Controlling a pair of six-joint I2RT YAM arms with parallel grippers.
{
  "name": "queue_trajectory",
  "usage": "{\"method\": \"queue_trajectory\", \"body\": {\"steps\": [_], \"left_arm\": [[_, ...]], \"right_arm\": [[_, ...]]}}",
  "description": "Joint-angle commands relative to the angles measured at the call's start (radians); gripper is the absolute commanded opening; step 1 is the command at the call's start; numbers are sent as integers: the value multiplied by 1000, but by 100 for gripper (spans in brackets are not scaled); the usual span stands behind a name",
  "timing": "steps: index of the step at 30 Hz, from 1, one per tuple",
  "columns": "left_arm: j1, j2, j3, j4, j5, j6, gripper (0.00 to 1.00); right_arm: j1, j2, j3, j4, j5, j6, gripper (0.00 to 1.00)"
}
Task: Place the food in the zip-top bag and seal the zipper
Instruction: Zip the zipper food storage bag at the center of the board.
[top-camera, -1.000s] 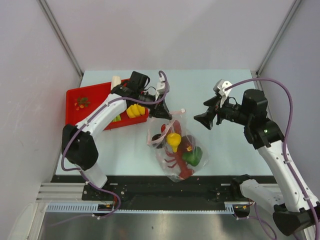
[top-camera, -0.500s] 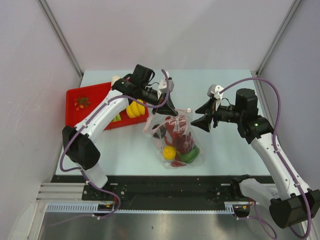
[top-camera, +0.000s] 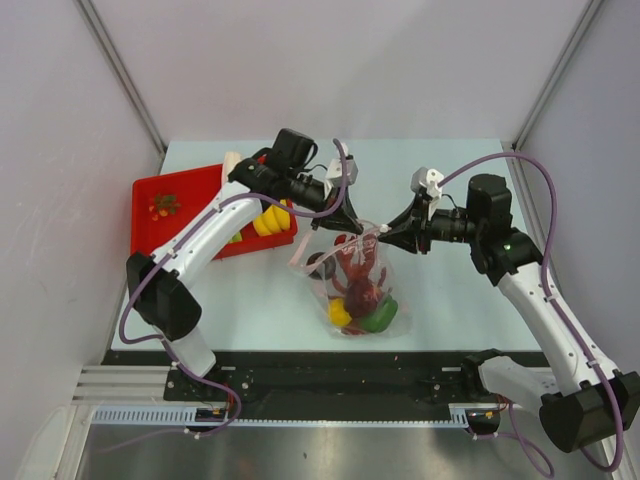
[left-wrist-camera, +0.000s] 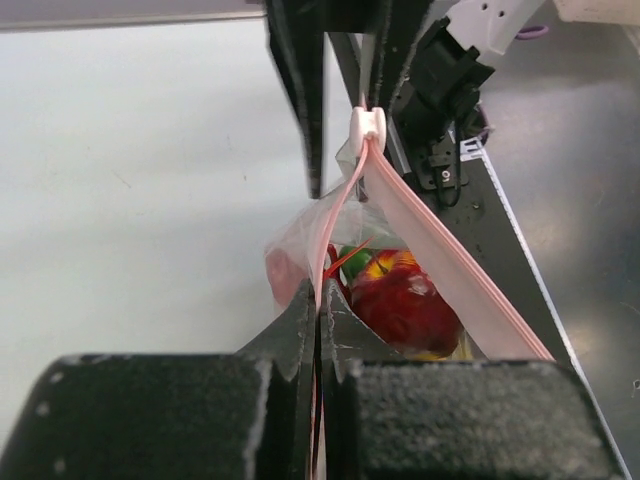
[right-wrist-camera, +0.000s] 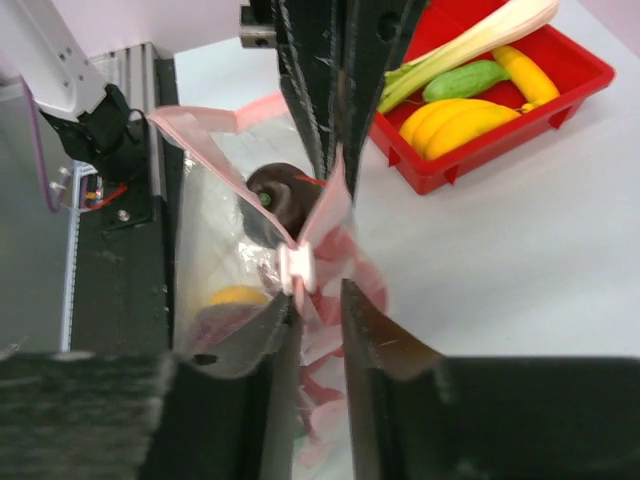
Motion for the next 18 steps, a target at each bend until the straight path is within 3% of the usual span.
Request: {"method": "queue_trajectory", "body": {"steps": [1, 2, 3, 4, 9, 16, 17, 18], "left_arm": [[-34, 0, 38, 50, -51, -69, 3], [-51, 0, 46, 47, -66, -72, 5], [-57, -5, 43, 49, -91, -81, 8], [-65, -12, 32, 93, -111, -105, 9], [-110, -72, -116, 262, -197, -249, 19], [-137, -118, -204, 380, -310, -357, 17], [-134, -123, -207, 374, -292, -357, 20], [-130, -130, -212, 363, -286, -353, 34]], "right_arm": [[24, -15, 36, 74, -4, 7, 19], [26, -16, 38, 80, 1, 11, 14], [28, -16, 38, 81, 4, 18, 3], [29, -16, 36, 87, 13, 19, 0], [28, -28, 36, 82, 15, 4, 0], [34, -44, 34, 44, 8, -42, 0], [32, -47, 38, 39, 4, -47, 0], [31, -48, 42, 33, -1, -56, 0]]}}
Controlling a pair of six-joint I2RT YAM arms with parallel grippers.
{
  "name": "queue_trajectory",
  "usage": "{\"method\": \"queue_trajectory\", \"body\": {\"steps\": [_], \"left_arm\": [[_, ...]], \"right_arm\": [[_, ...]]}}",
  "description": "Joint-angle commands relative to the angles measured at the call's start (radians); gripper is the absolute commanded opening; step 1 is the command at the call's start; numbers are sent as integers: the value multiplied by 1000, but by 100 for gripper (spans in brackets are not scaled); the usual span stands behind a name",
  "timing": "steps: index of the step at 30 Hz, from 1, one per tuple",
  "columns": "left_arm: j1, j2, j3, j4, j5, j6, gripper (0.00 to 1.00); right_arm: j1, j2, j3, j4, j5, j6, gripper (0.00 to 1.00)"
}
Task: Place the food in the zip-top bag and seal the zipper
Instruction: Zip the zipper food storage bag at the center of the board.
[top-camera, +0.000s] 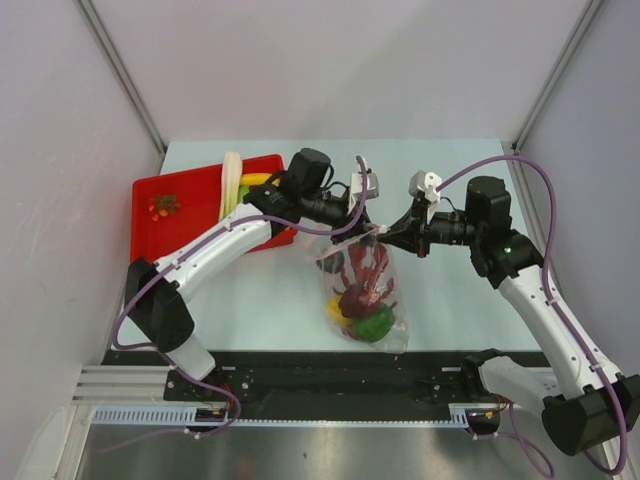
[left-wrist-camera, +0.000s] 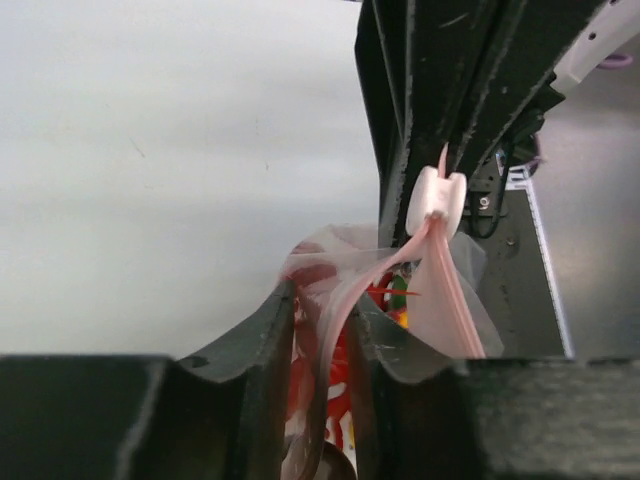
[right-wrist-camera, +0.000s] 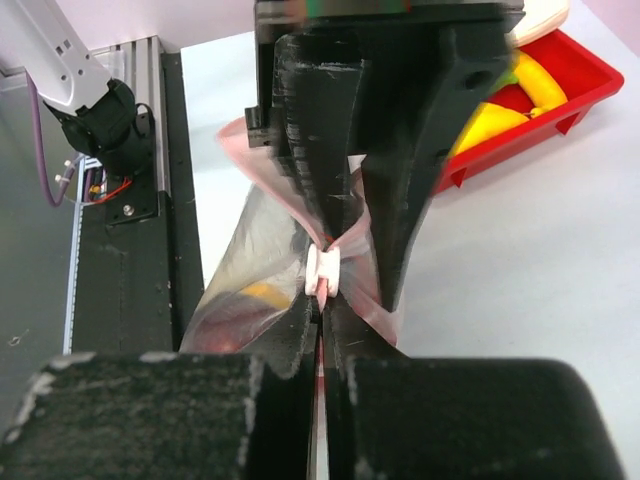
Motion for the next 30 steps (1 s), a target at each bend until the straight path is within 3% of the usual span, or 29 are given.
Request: {"method": "queue_trajectory", "body": {"steps": [1, 4, 6, 12, 16, 19, 30], "left_arm": [[0, -78, -32, 54, -10, -71, 41], [75, -141, -114, 152, 34, -172, 70], [129, -175, -93, 123, 56, -110, 72], [154, -224, 45, -86, 2, 119, 74], [125, -204, 141, -132, -37, 128, 74], [25, -184, 180, -166, -81, 159, 73], [-104, -63, 286, -201, -140, 228, 60]], "right_arm": [[0, -42, 42, 30, -14, -54, 0], [-4, -56, 44, 9, -17, -71, 0], [-7, -62, 44, 2, -18, -85, 0], [-7, -68, 50, 2, -26, -88, 0], [-6, -66, 50, 8, -28, -87, 0], [0, -65, 53, 15, -26, -85, 0], [22, -73, 70, -16, -14, -111, 0]]}}
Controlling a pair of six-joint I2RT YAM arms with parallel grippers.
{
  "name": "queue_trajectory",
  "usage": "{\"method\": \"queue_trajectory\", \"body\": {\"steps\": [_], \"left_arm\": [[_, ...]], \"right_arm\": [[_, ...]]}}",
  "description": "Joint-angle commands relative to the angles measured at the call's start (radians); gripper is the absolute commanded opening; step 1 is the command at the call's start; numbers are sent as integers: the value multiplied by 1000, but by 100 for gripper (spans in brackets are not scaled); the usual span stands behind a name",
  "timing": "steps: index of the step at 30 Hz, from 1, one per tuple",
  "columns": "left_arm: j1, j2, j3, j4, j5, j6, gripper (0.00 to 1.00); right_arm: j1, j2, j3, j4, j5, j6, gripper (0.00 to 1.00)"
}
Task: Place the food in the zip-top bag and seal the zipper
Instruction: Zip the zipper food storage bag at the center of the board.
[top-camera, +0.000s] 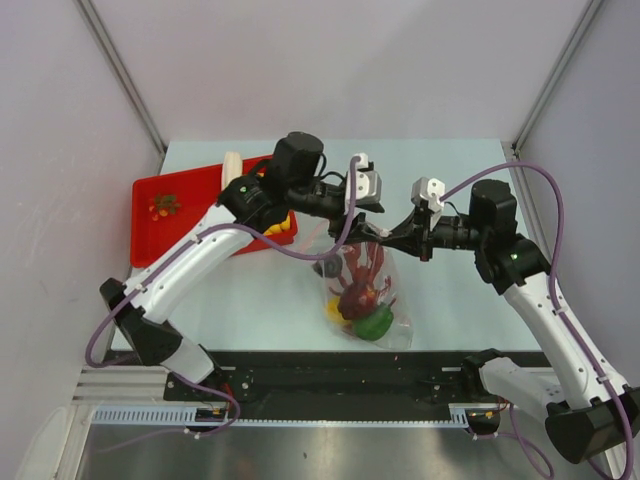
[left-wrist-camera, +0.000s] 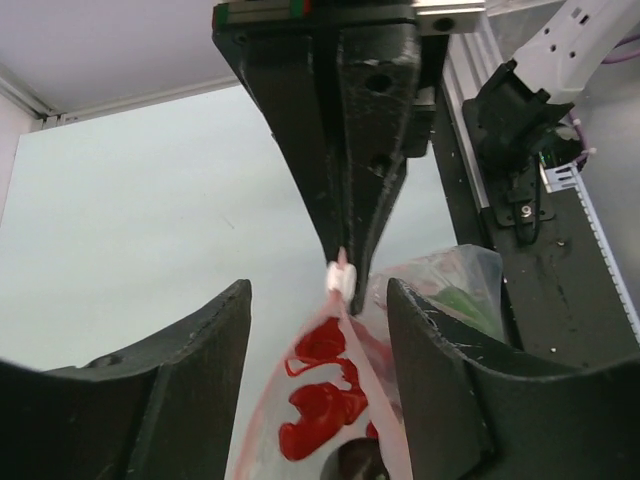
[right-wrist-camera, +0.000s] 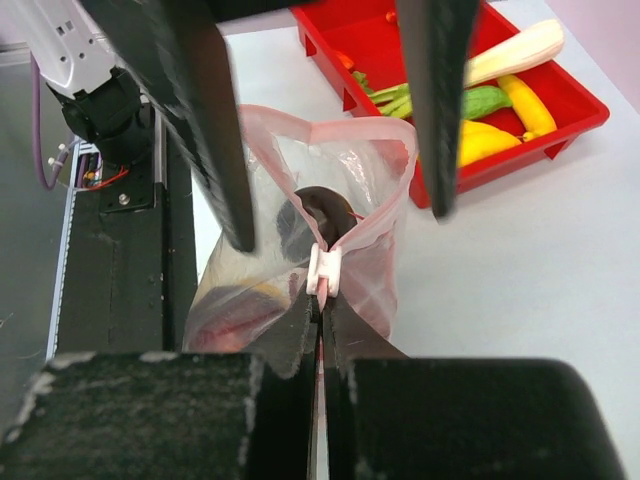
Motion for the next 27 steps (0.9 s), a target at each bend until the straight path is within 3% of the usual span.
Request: {"method": "queue_trajectory", "body": {"steps": [1, 4, 14, 27], "left_arm": [[-30, 51, 84, -30, -20, 41, 59], [-39, 63, 85, -27, -17, 41, 52], [-36, 50, 54, -63, 4, 84, 1], [149, 1, -98, -131, -14, 82, 1]], "right_arm": [[12, -28, 59, 28, -11, -38, 0], [14, -31, 63, 17, -6, -48, 0], [8, -36, 65, -4, -9, -69, 0], [-43, -70, 34, 51, 14, -26, 0]]}}
